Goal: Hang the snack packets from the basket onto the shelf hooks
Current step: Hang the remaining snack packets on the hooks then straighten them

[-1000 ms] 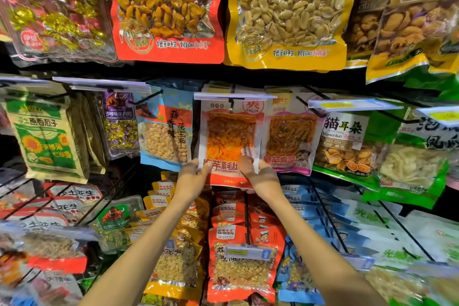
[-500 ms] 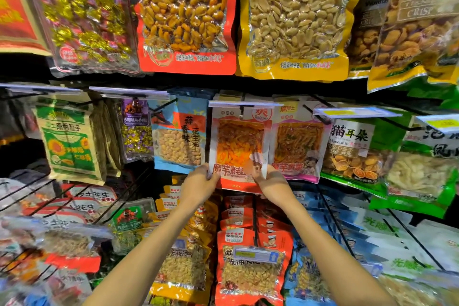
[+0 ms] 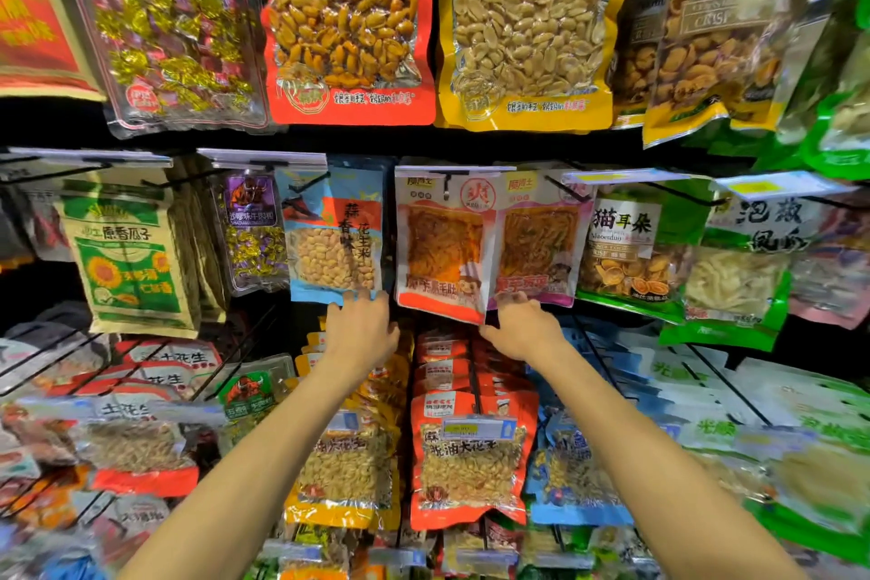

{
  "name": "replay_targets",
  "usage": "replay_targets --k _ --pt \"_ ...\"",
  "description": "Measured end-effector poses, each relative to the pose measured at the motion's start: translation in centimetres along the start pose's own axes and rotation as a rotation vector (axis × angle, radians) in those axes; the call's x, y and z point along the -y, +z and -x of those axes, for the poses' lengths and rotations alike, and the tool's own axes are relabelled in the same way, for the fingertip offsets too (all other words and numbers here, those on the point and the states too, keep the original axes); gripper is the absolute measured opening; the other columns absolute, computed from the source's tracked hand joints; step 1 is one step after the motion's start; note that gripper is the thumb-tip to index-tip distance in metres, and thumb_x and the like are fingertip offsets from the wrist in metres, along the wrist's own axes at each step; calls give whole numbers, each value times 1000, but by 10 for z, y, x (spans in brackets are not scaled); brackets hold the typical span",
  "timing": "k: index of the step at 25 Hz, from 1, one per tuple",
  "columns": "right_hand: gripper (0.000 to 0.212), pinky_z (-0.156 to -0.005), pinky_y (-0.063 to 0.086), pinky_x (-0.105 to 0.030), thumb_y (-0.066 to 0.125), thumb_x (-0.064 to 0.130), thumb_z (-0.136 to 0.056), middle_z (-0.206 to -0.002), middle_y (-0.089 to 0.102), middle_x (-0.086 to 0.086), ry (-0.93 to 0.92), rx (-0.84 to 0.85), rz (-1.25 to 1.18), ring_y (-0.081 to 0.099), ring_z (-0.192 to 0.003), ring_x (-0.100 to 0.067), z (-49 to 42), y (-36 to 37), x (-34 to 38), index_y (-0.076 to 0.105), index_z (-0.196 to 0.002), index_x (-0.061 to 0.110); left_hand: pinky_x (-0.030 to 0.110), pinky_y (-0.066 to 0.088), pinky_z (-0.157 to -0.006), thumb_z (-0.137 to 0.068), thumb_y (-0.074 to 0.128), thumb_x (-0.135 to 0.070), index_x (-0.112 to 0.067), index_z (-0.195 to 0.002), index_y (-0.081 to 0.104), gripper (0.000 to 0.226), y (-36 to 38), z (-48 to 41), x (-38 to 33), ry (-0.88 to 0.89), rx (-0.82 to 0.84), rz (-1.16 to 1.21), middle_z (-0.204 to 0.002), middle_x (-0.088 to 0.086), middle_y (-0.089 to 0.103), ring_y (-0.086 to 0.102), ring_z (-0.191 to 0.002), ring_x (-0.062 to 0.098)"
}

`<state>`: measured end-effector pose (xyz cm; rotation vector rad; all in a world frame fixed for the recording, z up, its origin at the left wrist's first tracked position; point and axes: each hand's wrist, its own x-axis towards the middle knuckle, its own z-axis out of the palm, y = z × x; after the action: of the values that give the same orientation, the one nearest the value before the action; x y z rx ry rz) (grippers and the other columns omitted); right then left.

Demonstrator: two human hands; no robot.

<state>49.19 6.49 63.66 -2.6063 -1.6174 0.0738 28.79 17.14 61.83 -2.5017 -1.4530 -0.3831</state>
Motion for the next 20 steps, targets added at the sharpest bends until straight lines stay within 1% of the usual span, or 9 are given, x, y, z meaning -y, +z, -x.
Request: replay_targets --k 2,4,7,10,15,18,20 --pt "51 -98 42 -49 50 47 -97 -145 40 -17 0 -31 66 41 -129 -37 10 -6 -1 53 -129 9 47 44 -96 -93 51 -46 -15 -136 46 53 -6 7 -1 19 47 -18 -141 14 47 41 -132 34" --pt "53 -100 41 -49 52 46 -96 -142 43 -15 -2 -74 97 42 -128 -36 20 -9 -2 48 -135 9 48 41 -100 -94 50 -45 -15 -137 45 53 -12 12 -2 33 80 -15 -142 13 46 38 -134 35" --pt "58 -104 38 -48 52 45 -96 -143 41 -14 -11 -117 124 39 -132 -35 35 -13 -4 40 -141 9 49 41 -98 -94 49 -45 -15 -134 45 50 -22 21 -6 53 72 -21 -138 13 49 40 -131 36" --pt "60 -105 36 -48 51 45 -97 -145 38 -14 -1 -141 134 37 -134 -35 48 -17 -8 36 -143 10 50 41 -98 -95 48 -45 -13 -135 44 51 -31 29 -15 90 85 -50 -136 14 50 41 -130 37" --pt "58 -103 37 -49 50 46 -97 -144 39 -15 22 -129 146 38 -133 -36 62 -30 -31 36 -141 9 53 40 -99 -96 49 -45 -11 -134 45 51 -46 28 -45 158 76 -21 -132 14 51 42 -128 37" --pt "59 -100 39 -49 50 45 -97 -140 45 -17 36 -125 157 39 -131 -37 65 -42 -48 35 -141 9 51 40 -98 -95 49 -44 -12 -132 48 49 -56 24 -64 192 49 -14 -130 14 53 44 -126 35" --pt "58 -101 38 -49 48 46 -98 -138 48 -17 45 -113 192 41 -130 -37 64 -51 -59 38 -141 9 50 40 -97 -95 50 -45 -12 -128 52 47 -64 17 -76 210 48 -1 -126 14 56 45 -125 36"
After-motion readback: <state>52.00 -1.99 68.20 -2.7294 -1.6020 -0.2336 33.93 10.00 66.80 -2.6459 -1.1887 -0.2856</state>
